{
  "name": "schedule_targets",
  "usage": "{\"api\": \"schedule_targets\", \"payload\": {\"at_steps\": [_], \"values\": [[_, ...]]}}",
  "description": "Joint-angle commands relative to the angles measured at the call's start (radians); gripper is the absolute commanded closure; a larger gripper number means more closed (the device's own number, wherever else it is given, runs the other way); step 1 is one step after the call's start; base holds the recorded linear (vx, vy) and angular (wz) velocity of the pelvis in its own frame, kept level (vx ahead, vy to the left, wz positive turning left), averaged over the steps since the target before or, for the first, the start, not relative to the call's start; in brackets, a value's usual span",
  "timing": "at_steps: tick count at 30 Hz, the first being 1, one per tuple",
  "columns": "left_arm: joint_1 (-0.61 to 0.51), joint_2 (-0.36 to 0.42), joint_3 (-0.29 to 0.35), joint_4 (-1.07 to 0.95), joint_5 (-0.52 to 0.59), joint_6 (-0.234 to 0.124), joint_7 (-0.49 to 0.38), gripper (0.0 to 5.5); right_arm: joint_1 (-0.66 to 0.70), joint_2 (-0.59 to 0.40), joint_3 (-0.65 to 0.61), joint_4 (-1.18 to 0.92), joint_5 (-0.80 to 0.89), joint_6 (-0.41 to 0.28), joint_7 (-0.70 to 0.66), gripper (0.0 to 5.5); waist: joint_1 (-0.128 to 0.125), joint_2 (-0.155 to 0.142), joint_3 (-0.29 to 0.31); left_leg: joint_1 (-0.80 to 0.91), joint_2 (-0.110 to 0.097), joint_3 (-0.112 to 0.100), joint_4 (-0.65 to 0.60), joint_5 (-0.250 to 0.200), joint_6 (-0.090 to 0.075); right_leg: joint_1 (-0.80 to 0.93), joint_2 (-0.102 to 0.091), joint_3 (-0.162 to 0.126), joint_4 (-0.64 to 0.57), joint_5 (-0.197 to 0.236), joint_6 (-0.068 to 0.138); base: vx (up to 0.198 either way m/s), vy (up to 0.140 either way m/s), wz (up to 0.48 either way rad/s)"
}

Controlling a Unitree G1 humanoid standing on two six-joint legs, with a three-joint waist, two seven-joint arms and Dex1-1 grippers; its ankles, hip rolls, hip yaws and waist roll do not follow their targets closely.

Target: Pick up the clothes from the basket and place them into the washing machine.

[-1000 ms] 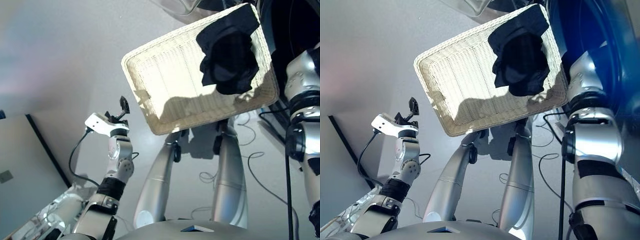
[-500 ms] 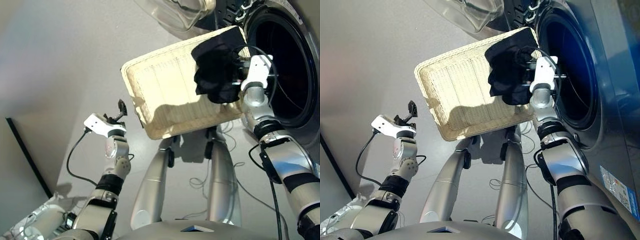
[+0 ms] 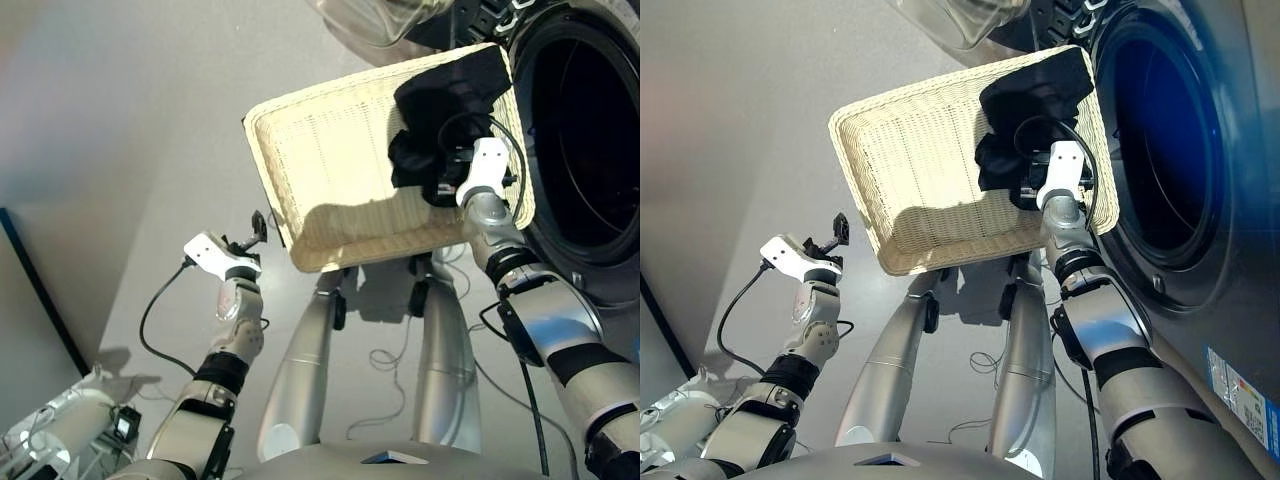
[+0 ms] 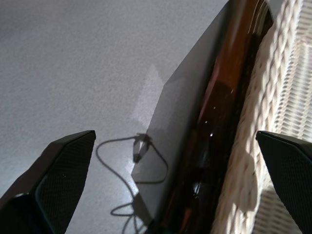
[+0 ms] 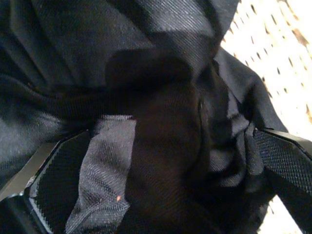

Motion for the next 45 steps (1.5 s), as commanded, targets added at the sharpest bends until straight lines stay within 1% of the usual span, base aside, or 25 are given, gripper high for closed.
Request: {"api": "schedule_targets", "payload": {"at_steps": [1,2,3,4,5,8,11,14,15,16,19,21,25,27,30,31,32,33,34,36,37,40,42,44,45], "values": [[-0.001,0.064,0.019,-0.046,0.046,-0.027,0.005,0.00,-0.117,-0.031,0.012,0.026,0.033,-0.012,-0.009,0.00,0.027,0.055,0.069,-0.003,0.041,-0.047,0.088,-0.072,-0.004,-0.053,0.005,0.030,0.027,0.084,0.113,0.000,0.000,0.000],[-0.001,0.066,0.015,-0.048,0.050,-0.025,0.005,0.00,-0.123,-0.036,0.014,0.031,0.030,-0.009,-0.007,0.00,0.029,0.056,0.072,-0.016,0.038,-0.046,0.105,-0.074,-0.005,-0.060,0.003,0.030,0.036,0.085,0.112,0.000,0.000,0.000],[0.002,0.068,0.016,-0.046,0.053,-0.023,0.005,0.00,-0.133,-0.039,0.018,0.033,0.028,-0.006,-0.001,0.28,0.030,0.057,0.073,-0.025,0.035,-0.046,0.120,-0.076,-0.003,-0.070,0.004,0.031,0.051,0.086,0.113,0.000,0.000,0.000],[0.002,0.067,0.015,-0.047,0.052,-0.021,0.004,0.00,-0.139,-0.038,0.020,0.031,0.026,-0.006,-0.001,3.00,0.030,0.056,0.075,-0.030,0.034,-0.045,0.131,-0.076,-0.003,-0.073,0.003,0.032,0.057,0.087,0.112,0.000,0.000,0.000],[0.002,0.066,0.013,-0.048,0.051,-0.019,0.003,0.00,-0.143,-0.037,0.020,0.029,0.024,-0.007,-0.003,5.50,0.028,0.055,0.076,-0.033,0.035,-0.042,0.139,-0.078,-0.003,-0.071,0.002,0.031,0.058,0.090,0.112,0.000,0.000,0.000],[0.001,0.066,0.012,-0.060,0.055,-0.018,0.005,0.00,-0.138,-0.021,0.011,0.010,0.038,-0.019,-0.007,5.50,0.024,0.048,0.077,-0.031,0.034,-0.036,0.155,-0.082,-0.003,-0.055,0.004,0.029,0.049,0.098,0.112,0.000,0.000,0.000],[-0.005,0.064,0.014,-0.060,0.064,-0.018,0.005,0.00,-0.117,0.002,0.011,-0.015,0.037,-0.034,-0.010,5.50,0.013,0.037,0.072,-0.017,0.034,-0.033,0.164,-0.087,-0.005,-0.028,0.006,0.024,0.038,0.105,0.111,0.000,0.000,0.000],[-0.017,0.059,0.022,-0.054,0.067,-0.025,0.011,0.00,-0.090,0.019,0.006,-0.055,0.028,-0.053,-0.030,5.50,0.002,0.023,0.069,0.017,0.039,-0.030,0.154,-0.091,-0.008,0.020,0.006,0.016,0.008,0.113,0.109,0.000,0.000,0.000],[-0.014,0.059,0.027,-0.056,0.068,-0.029,0.014,0.00,-0.085,0.017,0.017,-0.084,-0.002,-0.064,-0.054,5.50,-0.002,0.019,0.068,0.037,0.042,-0.029,0.139,-0.089,-0.011,0.042,0.005,0.013,-0.012,0.117,0.110,-0.097,0.005,-0.074],[-0.021,0.057,0.029,-0.055,0.070,-0.033,0.017,0.00,-0.075,0.020,0.015,-0.111,-0.018,-0.073,-0.077,5.50,-0.012,0.013,0.071,0.041,0.040,-0.024,0.115,-0.056,-0.010,0.055,-0.001,0.006,-0.054,0.154,0.101,-0.104,0.009,-0.116],[-0.033,0.048,0.039,-0.025,0.081,-0.048,0.028,0.00,-0.038,0.010,-0.012,-0.161,-0.054,-0.097,-0.130,5.50,-0.029,0.004,0.069,0.121,0.050,-0.019,0.026,-0.046,-0.019,0.133,-0.005,0.000,-0.146,0.163,0.105,-0.035,0.001,-0.051],[-0.039,0.045,0.045,-0.013,0.087,-0.058,0.033,0.00,-0.017,-0.006,-0.024,-0.210,-0.073,-0.107,-0.151,5.50,-0.037,0.001,0.066,0.163,0.053,-0.017,-0.018,-0.039,-0.022,0.171,-0.002,-0.003,-0.187,0.166,0.106,0.000,0.000,0.000],[-0.034,0.035,0.062,0.012,0.100,-0.072,0.042,0.00,0.041,-0.040,-0.082,-0.309,-0.113,-0.136,-0.212,5.50,-0.050,-0.001,0.050,0.226,0.056,-0.012,-0.074,-0.032,-0.025,0.219,0.004,-0.003,-0.231,0.169,0.110,0.000,0.000,0.000],[-0.023,0.033,0.077,0.009,0.106,-0.079,0.050,0.00,0.072,-0.065,-0.107,-0.387,-0.188,-0.146,-0.272,5.50,-0.053,0.001,0.042,0.248,0.055,-0.009,-0.086,-0.034,-0.024,0.231,0.005,0.002,-0.240,0.170,0.112,0.000,0.000,0.000],[-0.003,0.031,0.087,0.005,0.138,-0.091,0.064,0.00,0.116,-0.122,-0.147,-0.502,-0.423,-0.137,-0.445,5.50,-0.058,0.009,0.029,0.267,0.054,-0.004,-0.098,-0.038,-0.021,0.242,0.006,0.012,-0.251,0.171,0.117,0.000,0.000,0.000],[-0.002,0.031,0.078,0.005,0.149,-0.098,0.068,0.00,0.126,-0.128,-0.170,-0.504,-0.470,-0.134,-0.499,5.50,-0.058,0.015,0.025,0.271,0.052,-0.001,-0.101,-0.039,-0.021,0.243,0.006,0.015,-0.254,0.170,0.118,0.000,0.000,0.000],[-0.004,0.034,0.073,0.009,0.152,-0.101,0.069,0.00,0.128,-0.132,-0.173,-0.497,-0.493,-0.126,-0.511,5.50,-0.057,0.017,0.023,0.273,0.051,0.001,-0.102,-0.041,-0.019,0.242,0.006,0.019,-0.255,0.170,0.118,0.000,0.000,0.000],[-0.005,0.034,0.068,0.006,0.156,-0.109,0.074,0.00,0.127,-0.139,-0.187,-0.509,-0.534,-0.125,-0.572,5.50,-0.057,0.022,0.019,0.275,0.050,0.002,-0.104,-0.042,-0.018,0.240,0.005,0.023,-0.252,0.168,0.120,0.000,0.000,0.000],[-0.003,0.035,0.063,-0.001,0.160,-0.114,0.080,0.00,0.129,-0.142,-0.207,-0.515,-0.572,-0.113,-0.628,5.50,-0.057,0.028,0.017,0.273,0.048,0.004,-0.104,-0.043,-0.016,0.235,0.006,0.028,-0.248,0.166,0.120,0.000,0.000,0.000],[0.000,0.037,0.057,-0.006,0.166,-0.120,0.086,0.00,0.128,-0.164,-0.241,-0.503,-0.618,-0.091,-0.689,5.50,-0.057,0.038,0.012,0.267,0.043,0.004,-0.098,-0.049,-0.011,0.224,0.007,0.037,-0.238,0.160,0.120,0.000,0.000,0.000],[0.003,0.040,0.052,-0.016,0.166,-0.125,0.091,0.00,0.112,-0.177,-0.269,-0.489,-0.628,-0.080,-0.742,5.50,-0.054,0.048,0.010,0.259,0.040,0.003,-0.092,-0.053,-0.008,0.215,0.008,0.041,-0.229,0.155,0.120,0.025,0.052,-0.053],[0.015,0.044,0.043,-0.031,0.159,-0.131,0.096,0.00,0.065,-0.210,-0.310,-0.436,-0.622,-0.036,-0.831,5.50,-0.042,0.068,0.003,0.233,0.034,0.004,-0.070,-0.063,-0.003,0.179,0.003,0.056,-0.199,0.144,0.118,0.008,0.019,-0.011],[0.020,0.044,0.036,-0.032,0.147,-0.129,0.104,0.00,0.032,-0.237,-0.346,-0.395,-0.574,-0.027,-0.877,5.50,-0.038,0.082,0.001,0.211,0.030,0.005,-0.054,-0.067,0.000,0.152,0.002,0.066,-0.176,0.138,0.117,0.005,0.026,0.023],[0.029,0.044,0.027,-0.029,0.136,-0.125,0.105,0.00,-0.005,-0.272,-0.354,-0.343,-0.516,-0.023,-0.885,5.50,-0.034,0.093,-0.001,0.182,0.024,0.008,-0.028,-0.073,0.005,0.115,0.000,0.077,-0.136,0.131,0.117,0.003,0.026,0.058],[0.034,0.045,0.023,-0.029,0.132,-0.123,0.103,0.00,-0.013,-0.293,-0.356,-0.321,-0.497,-0.017,-0.888,5.50,-0.037,0.096,0.002,0.169,0.022,0.008,-0.014,-0.077,0.005,0.102,-0.001,0.082,-0.124,0.129,0.116,0.000,0.000,0.000]]}}
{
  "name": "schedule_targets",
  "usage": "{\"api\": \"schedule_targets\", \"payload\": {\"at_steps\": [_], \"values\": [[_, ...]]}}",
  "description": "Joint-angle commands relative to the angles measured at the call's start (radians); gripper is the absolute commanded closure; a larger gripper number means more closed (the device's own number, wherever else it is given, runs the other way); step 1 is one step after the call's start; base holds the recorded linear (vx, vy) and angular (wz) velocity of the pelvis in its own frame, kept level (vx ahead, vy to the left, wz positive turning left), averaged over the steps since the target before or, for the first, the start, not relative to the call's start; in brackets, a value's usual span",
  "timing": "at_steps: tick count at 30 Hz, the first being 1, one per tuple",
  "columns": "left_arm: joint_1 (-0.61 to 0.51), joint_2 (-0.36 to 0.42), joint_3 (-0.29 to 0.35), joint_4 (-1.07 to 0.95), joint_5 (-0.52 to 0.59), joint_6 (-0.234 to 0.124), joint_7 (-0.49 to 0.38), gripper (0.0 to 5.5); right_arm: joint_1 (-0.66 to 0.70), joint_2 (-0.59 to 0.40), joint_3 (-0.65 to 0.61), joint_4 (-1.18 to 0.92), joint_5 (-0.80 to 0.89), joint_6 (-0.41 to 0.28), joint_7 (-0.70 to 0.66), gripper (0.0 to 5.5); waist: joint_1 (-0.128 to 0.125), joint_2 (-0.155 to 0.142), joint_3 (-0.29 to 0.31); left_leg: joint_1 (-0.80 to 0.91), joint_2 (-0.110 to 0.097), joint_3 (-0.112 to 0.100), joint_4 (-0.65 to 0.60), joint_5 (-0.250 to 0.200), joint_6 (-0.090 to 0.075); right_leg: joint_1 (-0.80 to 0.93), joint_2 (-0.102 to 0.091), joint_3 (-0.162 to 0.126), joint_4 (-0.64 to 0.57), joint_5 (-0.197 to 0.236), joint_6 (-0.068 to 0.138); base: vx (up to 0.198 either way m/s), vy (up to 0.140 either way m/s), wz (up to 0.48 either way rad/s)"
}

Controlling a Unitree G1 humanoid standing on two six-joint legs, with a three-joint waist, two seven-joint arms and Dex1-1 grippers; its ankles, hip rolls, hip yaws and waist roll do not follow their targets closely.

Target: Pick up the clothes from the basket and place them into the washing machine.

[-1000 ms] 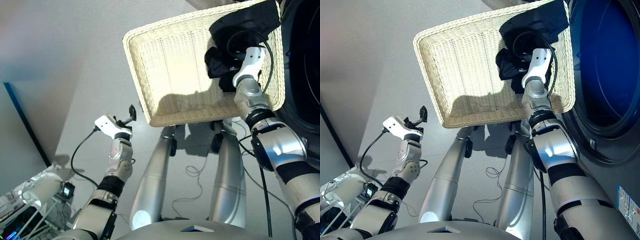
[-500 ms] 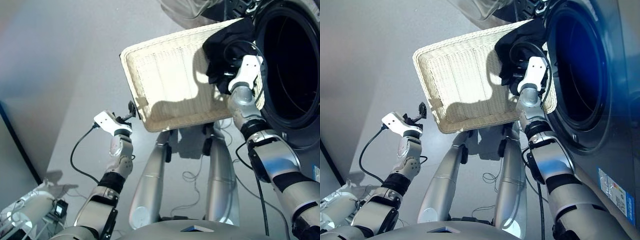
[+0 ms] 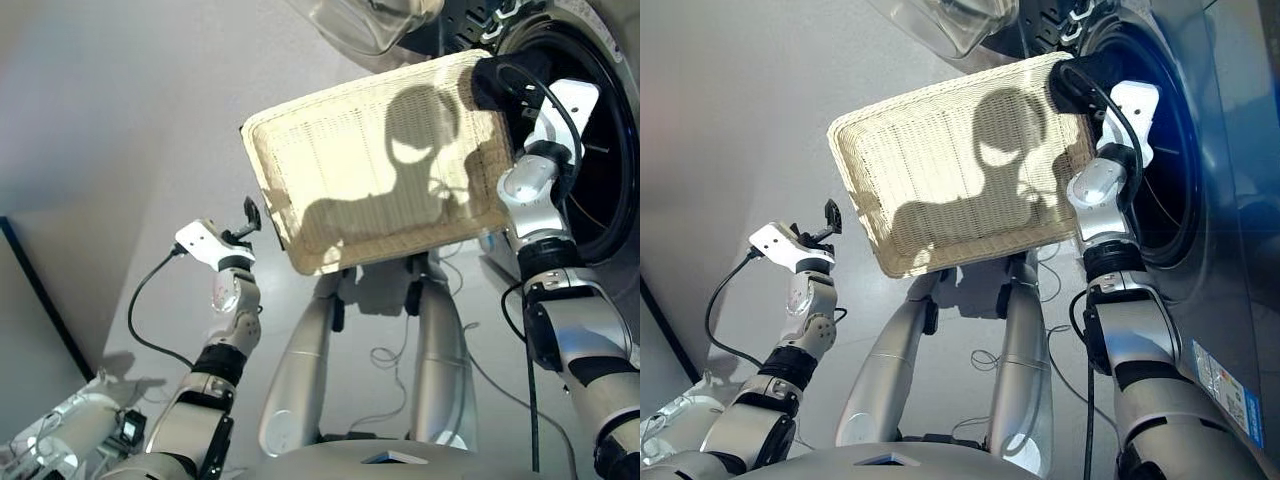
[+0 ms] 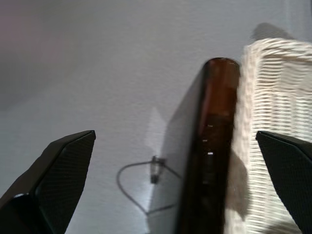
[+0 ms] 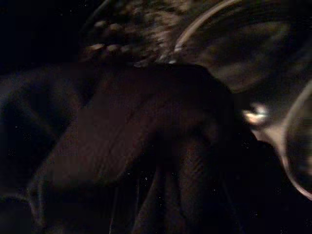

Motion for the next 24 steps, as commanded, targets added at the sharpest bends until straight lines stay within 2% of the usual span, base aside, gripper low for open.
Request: {"api": "schedule_targets", "payload": {"at_steps": [1,4,7,10,12,13,14,16,17,18,23,24], "values": [[0.062,0.037,-0.006,-0.021,-0.020,-0.056,0.014,0.00,-0.076,-0.201,-0.074,0.078,0.165,0.010,-0.073,5.50,-0.011,0.066,-0.060,-0.022,0.021,-0.033,0.131,-0.118,-0.013,-0.051,-0.004,0.048,-0.026,0.108,0.100,0.000,0.000,0.000],[0.080,0.040,-0.020,-0.025,-0.044,-0.045,0.014,0.00,-0.150,-0.284,-0.055,0.146,0.234,0.020,-0.105,5.50,-0.005,0.074,-0.058,-0.086,0.012,-0.025,0.207,-0.133,-0.010,-0.110,-0.004,0.061,0.035,0.106,0.100,0.000,0.000,0.000],[0.090,0.040,-0.032,-0.037,-0.058,-0.034,0.021,0.00,-0.174,-0.349,-0.045,0.162,0.256,0.039,-0.141,5.50,-0.009,0.079,-0.047,-0.133,0.007,-0.023,0.276,-0.144,-0.007,-0.149,-0.001,0.067,0.090,0.102,0.098,0.000,0.000,0.000],[0.092,0.041,-0.039,-0.048,-0.067,-0.031,0.025,0.00,-0.199,-0.379,-0.035,0.159,0.270,0.054,-0.172,5.50,-0.019,0.079,-0.039,-0.149,0.013,-0.023,0.293,-0.145,-0.010,-0.161,0.001,0.071,0.109,0.104,0.099,0.000,0.000,0.000],[0.088,0.039,-0.036,-0.055,-0.065,-0.030,0.030,0.00,-0.191,-0.369,-0.018,0.121,0.265,0.039,-0.137,5.50,-0.026,0.073,-0.032,-0.149,0.016,-0.022,0.299,-0.146,-0.011,-0.156,0.002,0.070,0.105,0.110,0.098,0.000,0.000,0.000],[0.082,0.037,-0.032,-0.055,-0.068,-0.031,0.028,0.00,-0.184,-0.357,-0.014,0.102,0.272,0.025,-0.113,2.87,-0.031,0.068,-0.028,-0.151,0.018,-0.021,0.303,-0.145,-0.012,-0.150,0.003,0.068,0.101,0.112,0.097,0.000,0.000,0.000],[0.080,0.036,-0.029,-0.055,-0.069,-0.032,0.026,0.00,-0.178,-0.340,-0.005,0.093,0.278,0.015,-0.085,0.00,-0.034,0.062,-0.025,-0.148,0.020,-0.021,0.303,-0.145,-0.013,-0.144,0.003,0.066,0.096,0.114,0.096,0.000,0.000,0.000],[0.075,0.039,-0.015,-0.060,-0.067,-0.030,0.021,0.00,-0.152,-0.287,0.023,0.067,0.336,-0.037,0.054,0.00,-0.043,0.048,-0.020,-0.144,0.027,-0.020,0.306,-0.144,-0.015,-0.132,0.009,0.061,0.089,0.121,0.093,-0.007,-0.027,-0.004],[0.076,0.041,-0.013,-0.062,-0.069,-0.027,0.015,0.00,-0.147,-0.280,0.020,0.080,0.367,-0.055,0.075,0.00,-0.047,0.043,-0.018,-0.140,0.028,-0.020,0.305,-0.145,-0.016,-0.124,0.011,0.057,0.084,0.121,0.092,-0.015,-0.052,-0.040],[0.077,0.041,-0.009,-0.061,-0.079,-0.023,0.003,0.00,-0.130,-0.248,0.029,0.103,0.426,-0.087,0.165,0.00,-0.050,0.035,-0.019,-0.137,0.030,-0.021,0.307,-0.145,-0.017,-0.114,0.012,0.055,0.077,0.125,0.091,0.000,0.000,0.000],[0.081,0.058,0.017,-0.052,-0.094,-0.013,-0.030,0.00,-0.083,-0.160,0.100,0.166,0.539,-0.112,0.390,0.00,-0.056,0.010,-0.019,-0.112,0.038,-0.027,0.304,-0.142,-0.025,-0.061,0.011,0.033,0.044,0.131,0.086,0.002,-0.034,-0.045],[0.084,0.057,0.022,-0.049,-0.099,-0.010,-0.038,0.00,-0.068,-0.128,0.107,0.160,0.564,-0.122,0.435,0.00,-0.051,0.007,-0.024,-0.087,0.044,-0.033,0.299,-0.169,-0.030,-0.040,0.017,0.031,0.046,0.103,0.094,0.064,-0.067,-0.075]]}}
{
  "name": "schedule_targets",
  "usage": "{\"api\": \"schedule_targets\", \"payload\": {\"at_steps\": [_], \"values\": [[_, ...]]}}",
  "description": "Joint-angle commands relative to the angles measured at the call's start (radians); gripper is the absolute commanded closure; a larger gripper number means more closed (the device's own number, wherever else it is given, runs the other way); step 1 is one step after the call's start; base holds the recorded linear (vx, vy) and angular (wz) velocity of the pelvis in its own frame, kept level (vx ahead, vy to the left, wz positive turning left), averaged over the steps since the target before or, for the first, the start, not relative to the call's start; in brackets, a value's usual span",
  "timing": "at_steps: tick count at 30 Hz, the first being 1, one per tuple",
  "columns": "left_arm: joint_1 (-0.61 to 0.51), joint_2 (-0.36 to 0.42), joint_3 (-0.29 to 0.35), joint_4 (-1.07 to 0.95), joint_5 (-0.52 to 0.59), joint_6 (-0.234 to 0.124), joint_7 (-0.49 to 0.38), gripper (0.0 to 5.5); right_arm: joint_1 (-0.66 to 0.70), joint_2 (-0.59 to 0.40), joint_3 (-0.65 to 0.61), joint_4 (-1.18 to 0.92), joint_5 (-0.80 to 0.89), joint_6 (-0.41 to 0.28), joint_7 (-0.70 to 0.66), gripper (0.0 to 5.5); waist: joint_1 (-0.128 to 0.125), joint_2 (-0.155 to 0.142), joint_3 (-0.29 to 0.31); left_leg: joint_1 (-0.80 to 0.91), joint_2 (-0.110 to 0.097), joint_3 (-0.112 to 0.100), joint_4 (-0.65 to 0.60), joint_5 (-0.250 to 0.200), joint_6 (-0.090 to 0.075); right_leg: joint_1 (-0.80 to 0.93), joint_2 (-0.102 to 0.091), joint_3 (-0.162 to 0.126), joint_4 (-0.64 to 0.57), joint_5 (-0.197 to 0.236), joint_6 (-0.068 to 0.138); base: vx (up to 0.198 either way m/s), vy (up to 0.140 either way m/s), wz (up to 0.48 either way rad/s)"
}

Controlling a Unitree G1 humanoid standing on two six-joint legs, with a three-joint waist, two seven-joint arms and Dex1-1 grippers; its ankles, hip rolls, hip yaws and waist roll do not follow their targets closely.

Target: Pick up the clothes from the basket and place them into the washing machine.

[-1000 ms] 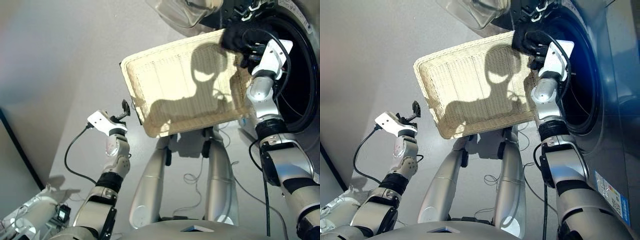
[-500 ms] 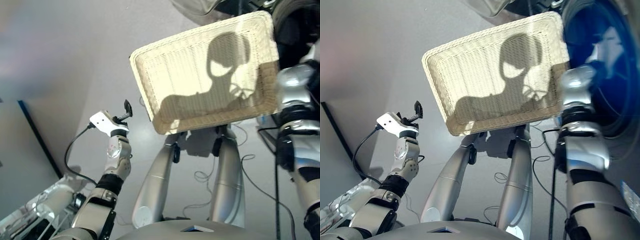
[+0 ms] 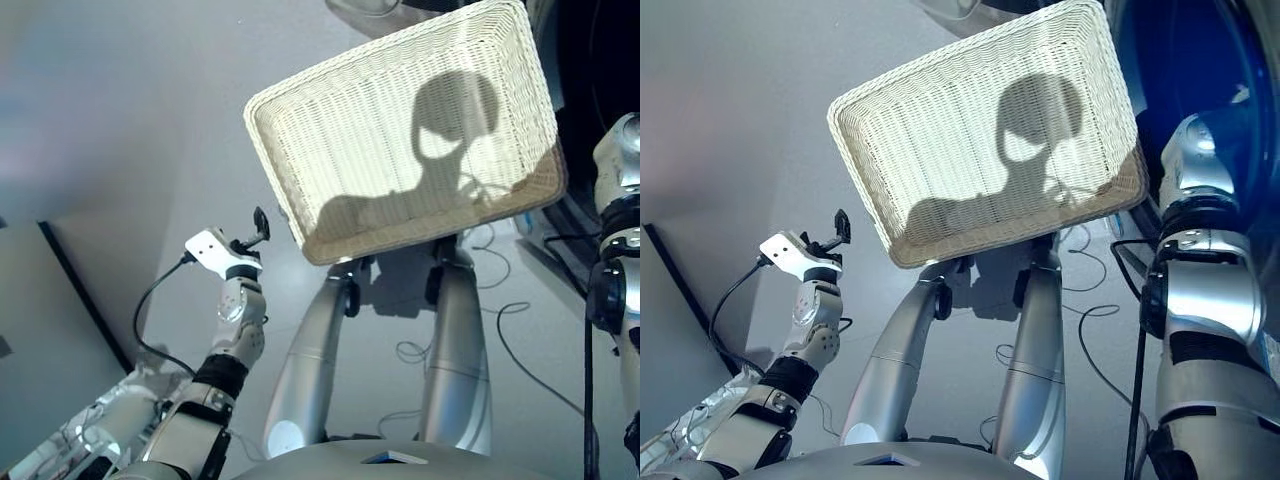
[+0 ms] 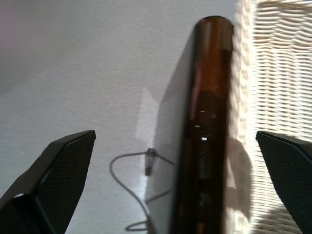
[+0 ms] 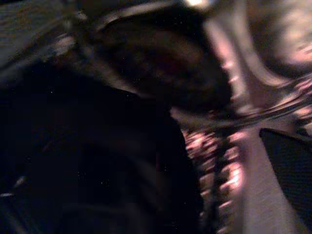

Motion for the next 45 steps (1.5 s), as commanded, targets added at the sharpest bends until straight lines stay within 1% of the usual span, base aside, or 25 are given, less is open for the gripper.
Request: {"api": "schedule_targets", "payload": {"at_steps": [1,3,4,5,7,11,15,18,22,23,26,27,29,31,32,33,36,38,39,42,43,45], "values": [[0.048,0.046,0.086,-0.003,-0.036,-0.025,-0.032,0.00,0.039,0.025,0.075,-0.026,0.084,-0.080,0.161,0.00,0.000,-0.009,-0.030,0.064,0.049,-0.072,0.026,-0.070,-0.047,0.061,0.008,-0.029,-0.079,0.112,0.075,0.062,-0.066,-0.094],[0.038,0.038,0.097,0.021,-0.060,-0.017,-0.062,0.00,0.063,0.066,0.116,-0.032,0.087,-0.074,0.234,0.00,-0.002,-0.022,-0.031,0.095,0.054,-0.075,-0.005,-0.064,-0.051,0.095,0.009,-0.038,-0.117,0.118,0.074,-0.066,-0.011,-0.018],[0.027,0.037,0.103,0.044,-0.067,-0.015,-0.069,0.00,0.068,0.075,0.118,-0.021,0.108,-0.071,0.259,0.00,-0.007,-0.031,-0.028,0.095,0.049,-0.073,-0.023,-0.031,-0.049,0.104,-0.001,-0.047,-0.151,0.151,0.067,-0.134,-0.018,0.001],[0.022,0.034,0.107,0.057,-0.069,-0.013,-0.074,0.00,0.075,0.089,0.127,-0.015,0.117,-0.068,0.286,0.00,-0.006,-0.036,-0.029,0.109,0.052,-0.073,-0.038,-0.029,-0.051,0.119,-0.003,-0.051,-0.168,0.153,0.066,-0.137,-0.014,0.012],[0.017,0.035,0.110,0.078,-0.067,-0.008,-0.092,0.00,0.083,0.114,0.150,-0.005,0.138,-0.062,0.351,0.00,-0.002,-0.046,-0.030,0.132,0.053,-0.076,-0.060,-0.023,-0.052,0.143,0.000,-0.057,-0.190,0.155,0.065,-0.026,-0.011,0.045],[0.009,0.035,0.107,0.136,-0.026,0.006,-0.112,0.00,0.122,0.164,0.187,0.006,0.145,-0.045,0.441,0.00,0.008,-0.065,-0.038,0.183,0.054,-0.080,-0.099,-0.013,-0.056,0.198,0.002,-0.073,-0.234,0.162,0.066,0.000,0.000,0.000],[0.010,0.025,0.104,0.231,0.041,0.017,-0.112,0.00,0.195,0.221,0.182,0.006,0.133,-0.041,0.462,0.00,0.017,-0.082,-0.048,0.247,0.061,-0.084,-0.134,-0.007,-0.059,0.268,0.000,-0.090,-0.276,0.167,0.070,0.000,0.000,0.000],[0.010,0.009,0.100,0.304,0.086,0.027,-0.113,0.00,0.269,0.263,0.166,0.012,0.138,-0.038,0.482,0.00,0.018,-0.097,-0.057,0.311,0.069,-0.081,-0.163,-0.003,-0.064,0.333,-0.001,-0.102,-0.309,0.172,0.074,0.000,0.000,0.000],[0.025,-0.007,0.089,0.397,0.173,0.043,-0.111,0.00,0.388,0.316,0.167,0.016,0.109,-0.027,0.493,0.00,0.018,-0.116,-0.067,0.425,0.078,-0.073,-0.206,0.002,-0.069,0.442,-0.003,-0.117,-0.343,0.173,0.078,0.000,0.000,0.000],[0.029,-0.014,0.084,0.429,0.211,0.050,-0.110,0.00,0.431,0.335,0.174,0.016,0.088,-0.022,0.499,0.00,0.016,-0.123,-0.068,0.464,0.081,-0.070,-0.220,0.004,-0.070,0.480,-0.003,-0.120,-0.352,0.171,0.079,0.000,0.000,0.000],[0.047,-0.016,0.078,0.500,0.315,0.056,-0.093,0.00,0.531,0.367,0.189,0.033,0.037,-0.007,0.505,0.00,0.011,-0.138,-0.074,0.563,0.086,-0.062,-0.249,0.002,-0.072,0.578,-0.001,-0.131,-0.380,0.166,0.080,0.000,0.000,0.000],[0.056,-0.020,0.084,0.515,0.324,0.061,-0.092,0.00,0.566,0.383,0.190,0.032,0.032,-0.003,0.506,0.00,0.008,-0.144,-0.082,0.591,0.085,-0.059,-0.263,0.007,-0.071,0.606,-0.002,-0.133,-0.391,0.169,0.081,0.000,0.000,0.000],[0.074,-0.022,0.091,0.538,0.354,0.065,-0.097,0.00,0.623,0.398,0.191,0.034,0.014,0.004,0.523,0.00,0.006,-0.153,-0.093,0.650,0.086,-0.055,-0.292,0.010,-0.072,0.665,0.002,-0.141,-0.414,0.165,0.082,0.025,0.012,-0.009],[0.093,-0.025,0.098,0.555,0.379,0.072,-0.112,0.00,0.693,0.409,0.191,0.029,-0.006,0.011,0.538,0.00,0.003,-0.162,-0.108,0.715,0.091,-0.044,-0.321,0.013,-0.076,0.733,0.008,-0.148,-0.443,0.163,0.086,0.000,0.000,0.000],[0.105,-0.025,0.099,0.557,0.387,0.073,-0.116,0.00,0.720,0.410,0.187,0.028,-0.013,0.014,0.542,0.00,0.001,-0.164,-0.120,0.731,0.087,-0.045,-0.334,0.017,-0.074,0.750,0.011,-0.148,-0.456,0.165,0.088,0.000,0.000,0.000],[0.120,-0.025,0.099,0.561,0.409,0.075,-0.115,0.00,0.748,0.412,0.189,0.038,-0.032,0.021,0.548,0.00,-0.001,-0.165,-0.126,0.766,0.090,-0.040,-0.355,0.020,-0.076,0.783,0.012,-0.148,-0.470,0.165,0.091,0.055,0.022,-0.029],[0.151,-0.028,0.103,0.591,0.449,0.090,-0.127,0.00,0.830,0.413,0.192,0.053,-0.074,0.035,0.573,0.00,-0.005,-0.169,-0.158,0.837,0.087,-0.037,-0.418,0.041,-0.080,0.857,0.025,-0.155,-0.512,0.165,0.097,0.000,0.000,0.000],[0.172,-0.031,0.106,0.613,0.478,0.099,-0.133,0.00,0.876,0.416,0.181,0.069,-0.090,0.043,0.583,0.00,-0.007,-0.169,-0.179,0.873,0.089,-0.033,-0.458,0.061,-0.083,0.900,0.030,-0.161,-0.534,0.163,0.103,0.000,0.000,0.000],[0.176,-0.034,0.108,0.621,0.484,0.104,-0.138,0.00,0.889,0.417,0.177,0.075,-0.092,0.045,0.587,0.00,-0.008,-0.169,-0.187,0.885,0.088,-0.031,-0.471,0.067,-0.083,0.912,0.034,-0.160,-0.538,0.163,0.104,0.000,0.000,0.000],[0.198,-0.042,0.110,0.645,0.524,0.116,-0.146,0.00,0.932,0.421,0.166,0.099,-0.110,0.056,0.601,0.00,-0.011,-0.170,-0.213,0.922,0.094,-0.021,-0.512,0.091,-0.092,0.968,0.040,-0.164,-0.571,0.163,0.109,0.000,0.000,0.000],[0.203,-0.044,0.112,0.649,0.531,0.118,-0.150,0.00,0.941,0.422,0.160,0.098,-0.106,0.058,0.602,0.00,-0.012,-0.171,-0.220,0.932,0.093,-0.015,-0.515,0.091,-0.092,0.985,0.044,-0.164,-0.584,0.163,0.111,0.000,0.000,0.000],[0.220,-0.048,0.114,0.652,0.542,0.121,-0.164,0.00,0.960,0.421,0.143,0.102,-0.095,0.058,0.610,0.00,-0.011,-0.173,-0.235,0.948,0.091,-0.012,-0.505,0.083,-0.089,1.015,0.049,-0.162,-0.605,0.166,0.113,0.000,0.000,0.000]]}}
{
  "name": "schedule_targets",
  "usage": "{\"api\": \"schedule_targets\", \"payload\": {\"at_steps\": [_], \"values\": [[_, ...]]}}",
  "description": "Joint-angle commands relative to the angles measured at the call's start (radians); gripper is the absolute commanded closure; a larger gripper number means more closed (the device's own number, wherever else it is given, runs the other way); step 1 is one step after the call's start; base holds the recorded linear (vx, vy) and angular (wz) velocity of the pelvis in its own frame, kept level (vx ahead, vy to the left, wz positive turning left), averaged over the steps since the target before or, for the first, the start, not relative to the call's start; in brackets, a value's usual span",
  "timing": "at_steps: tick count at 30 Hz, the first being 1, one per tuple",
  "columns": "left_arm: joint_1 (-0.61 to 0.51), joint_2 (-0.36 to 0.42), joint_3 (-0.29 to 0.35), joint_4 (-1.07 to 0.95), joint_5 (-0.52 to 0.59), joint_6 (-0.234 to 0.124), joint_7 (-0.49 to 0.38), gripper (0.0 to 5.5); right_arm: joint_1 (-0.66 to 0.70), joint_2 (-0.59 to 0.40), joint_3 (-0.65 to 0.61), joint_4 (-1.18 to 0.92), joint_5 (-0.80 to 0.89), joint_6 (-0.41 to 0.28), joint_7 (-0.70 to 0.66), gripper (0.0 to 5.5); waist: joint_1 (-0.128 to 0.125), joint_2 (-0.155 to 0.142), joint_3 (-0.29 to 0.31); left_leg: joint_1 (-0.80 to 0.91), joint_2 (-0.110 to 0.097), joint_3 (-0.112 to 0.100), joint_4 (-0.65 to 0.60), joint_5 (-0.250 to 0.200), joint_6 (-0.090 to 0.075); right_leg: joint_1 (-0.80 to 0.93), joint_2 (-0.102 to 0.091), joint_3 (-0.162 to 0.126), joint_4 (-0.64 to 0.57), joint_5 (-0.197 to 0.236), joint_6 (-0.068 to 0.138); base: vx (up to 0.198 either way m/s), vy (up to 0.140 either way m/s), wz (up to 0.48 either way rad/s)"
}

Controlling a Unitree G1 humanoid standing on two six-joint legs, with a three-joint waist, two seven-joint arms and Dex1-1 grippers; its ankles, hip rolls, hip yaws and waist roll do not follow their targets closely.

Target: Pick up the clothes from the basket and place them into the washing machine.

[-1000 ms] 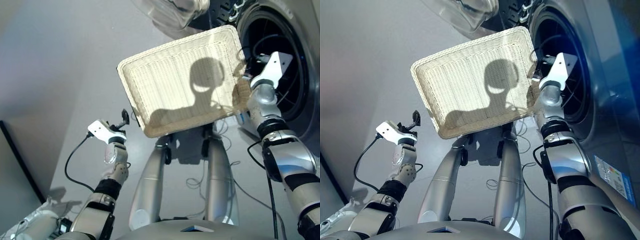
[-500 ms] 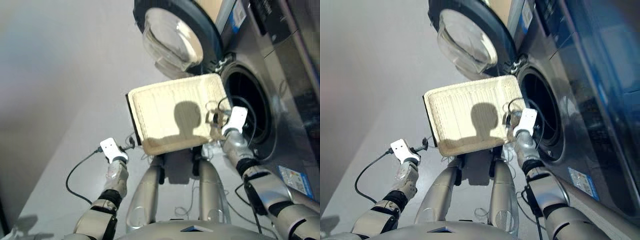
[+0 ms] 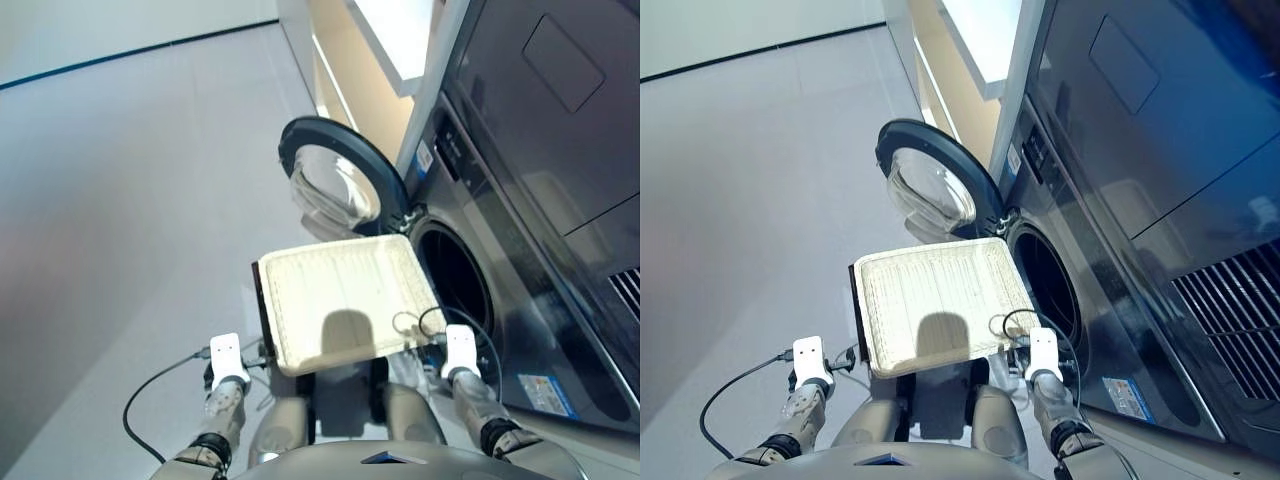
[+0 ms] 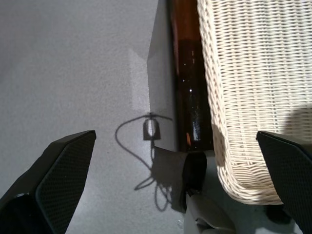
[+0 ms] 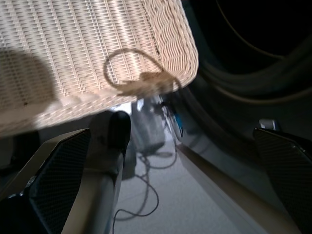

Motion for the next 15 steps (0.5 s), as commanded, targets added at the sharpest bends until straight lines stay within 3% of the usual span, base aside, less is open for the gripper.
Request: {"api": "schedule_targets", "payload": {"at_steps": [1,4,15], "values": [[-0.010,-0.006,0.026,0.007,0.053,-0.013,-0.025,0.00,-0.010,0.004,-0.033,-0.008,-0.024,-0.010,0.016,0.00,0.000,-0.011,-0.017,0.023,-0.004,0.049,-0.026,0.031,-0.071,0.048,-0.023,-0.001,-0.138,0.160,0.100,0.000,0.000,0.000],[0.007,-0.003,0.024,0.013,0.075,-0.012,-0.030,0.00,-0.005,0.002,-0.028,0.010,-0.057,-0.004,0.012,0.00,0.004,-0.010,-0.029,0.041,-0.004,0.048,-0.027,0.028,-0.067,0.061,-0.016,0.011,-0.132,0.158,0.098,0.000,0.000,0.000],[0.024,-0.008,0.030,0.033,0.094,0.006,-0.044,0.00,-0.009,0.007,-0.026,0.036,-0.094,0.013,0.015,0.00,0.005,-0.010,-0.060,0.107,0.004,0.052,-0.016,-0.001,-0.059,0.144,-0.006,0.010,-0.138,0.131,0.089,0.000,0.000,0.000]]}}
